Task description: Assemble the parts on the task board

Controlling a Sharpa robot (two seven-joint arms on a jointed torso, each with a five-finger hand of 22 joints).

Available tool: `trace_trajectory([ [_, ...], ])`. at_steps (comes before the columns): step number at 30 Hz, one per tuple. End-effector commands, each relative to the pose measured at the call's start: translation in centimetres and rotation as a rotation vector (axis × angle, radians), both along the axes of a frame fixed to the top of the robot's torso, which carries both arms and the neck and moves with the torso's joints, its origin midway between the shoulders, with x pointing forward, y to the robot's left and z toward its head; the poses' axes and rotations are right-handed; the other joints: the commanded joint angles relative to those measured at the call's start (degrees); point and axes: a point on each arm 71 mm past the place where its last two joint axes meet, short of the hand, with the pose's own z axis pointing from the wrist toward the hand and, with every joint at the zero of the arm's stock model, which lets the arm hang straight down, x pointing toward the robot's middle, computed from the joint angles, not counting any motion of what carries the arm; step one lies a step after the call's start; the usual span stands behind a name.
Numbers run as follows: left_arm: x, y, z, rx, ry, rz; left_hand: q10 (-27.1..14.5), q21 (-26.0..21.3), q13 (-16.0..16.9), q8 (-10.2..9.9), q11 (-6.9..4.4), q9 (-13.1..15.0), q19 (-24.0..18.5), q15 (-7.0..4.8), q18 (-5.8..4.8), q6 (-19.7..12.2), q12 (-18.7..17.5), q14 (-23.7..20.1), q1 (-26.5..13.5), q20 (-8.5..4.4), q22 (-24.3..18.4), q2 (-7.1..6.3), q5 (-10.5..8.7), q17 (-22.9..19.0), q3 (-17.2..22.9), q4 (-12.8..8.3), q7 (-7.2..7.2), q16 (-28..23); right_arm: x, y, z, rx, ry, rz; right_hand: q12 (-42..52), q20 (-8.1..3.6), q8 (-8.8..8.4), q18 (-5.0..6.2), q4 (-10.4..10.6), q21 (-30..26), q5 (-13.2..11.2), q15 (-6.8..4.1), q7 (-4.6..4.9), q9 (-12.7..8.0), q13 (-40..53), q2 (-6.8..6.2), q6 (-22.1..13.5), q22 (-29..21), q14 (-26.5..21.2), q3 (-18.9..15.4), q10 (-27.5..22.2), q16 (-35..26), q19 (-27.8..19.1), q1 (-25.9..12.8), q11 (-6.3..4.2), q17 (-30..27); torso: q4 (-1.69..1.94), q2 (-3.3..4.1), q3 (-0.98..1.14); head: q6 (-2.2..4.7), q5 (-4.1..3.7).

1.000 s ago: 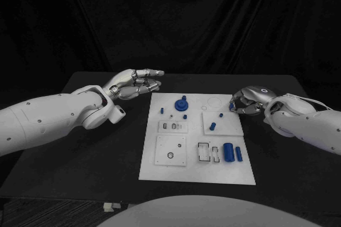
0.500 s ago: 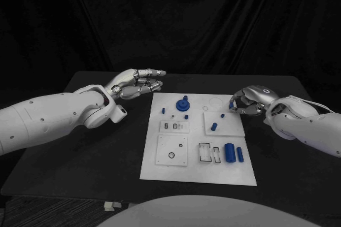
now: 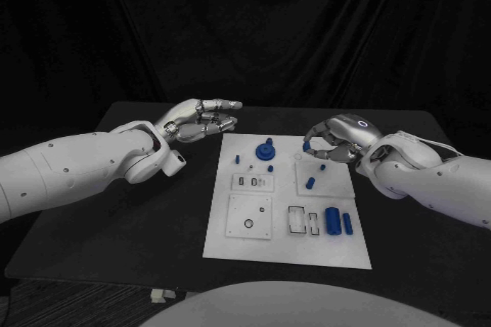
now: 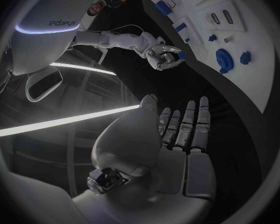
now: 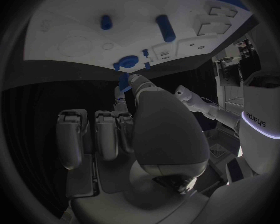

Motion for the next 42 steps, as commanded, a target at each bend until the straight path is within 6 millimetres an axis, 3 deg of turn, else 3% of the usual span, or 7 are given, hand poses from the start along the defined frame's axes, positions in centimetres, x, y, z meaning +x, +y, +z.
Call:
trace_trajectory([
  [1,-0.1,-0.3,0.1,-0.023,-0.008,-0.025,0.0,0.3,0.1,-0.1,0.22,-0.1,0.4,-0.17,-0.39,-0.2,-0.3,0.4,0.4,0.12,-0.1,0.05,0.22,0.0,0.4,0.0,-0.13,0.2,-0.9,1.7,-0.3,-0.036,-0.039,0.034,0.2,0.28,0.35,-0.44,-0.2,-0.4,0.2,0.41,0.28,0.1,15.1,-0.08,0.2,14.4,6.1,0.1,6.0,0.2,4.9,0.4,0.52,15.1,0.03,0.04,-0.01,-0.01,0.22],
  [20,-0.1,-0.4,0.0,-0.022,-0.002,-0.029,0.1,0.3,0.1,-0.1,0.31,-0.1,0.4,-0.13,-0.41,-0.2,-0.3,0.5,0.5,0.13,-0.1,0.05,0.25,0.1,0.4,0.0,-0.18,0.2,-2.4,6.9,-2.7,-0.082,0.052,0.115,0.2,0.72,-0.18,-0.18,-0.5,-1.2,-2.3,0.95,0.88,0.3,15.1,0.13,-0.5,14.1,6.1,0.0,6.0,0.2,4.3,0.0,1.12,15.1,0.02,0.11,0.01,-0.01,-0.21],
  [42,-0.2,-0.3,0.0,-0.02,0.001,-0.027,0.1,0.3,0.1,-0.1,0.31,-0.1,0.4,-0.13,-0.41,-0.2,-0.3,0.5,0.5,0.13,-0.1,0.05,0.25,0.1,0.4,0.0,-0.18,0.2,-2.4,8.7,-4.2,-0.131,0.112,0.139,0.2,0.92,-0.67,-0.01,-0.8,-1.8,-3.6,1.12,1.06,0.4,15.1,0.24,-1.2,13.9,6.1,-0.3,6.0,0.2,4.0,-0.4,1.29,15.1,0.06,0.1,-0.01,-0.01,-0.23],
])
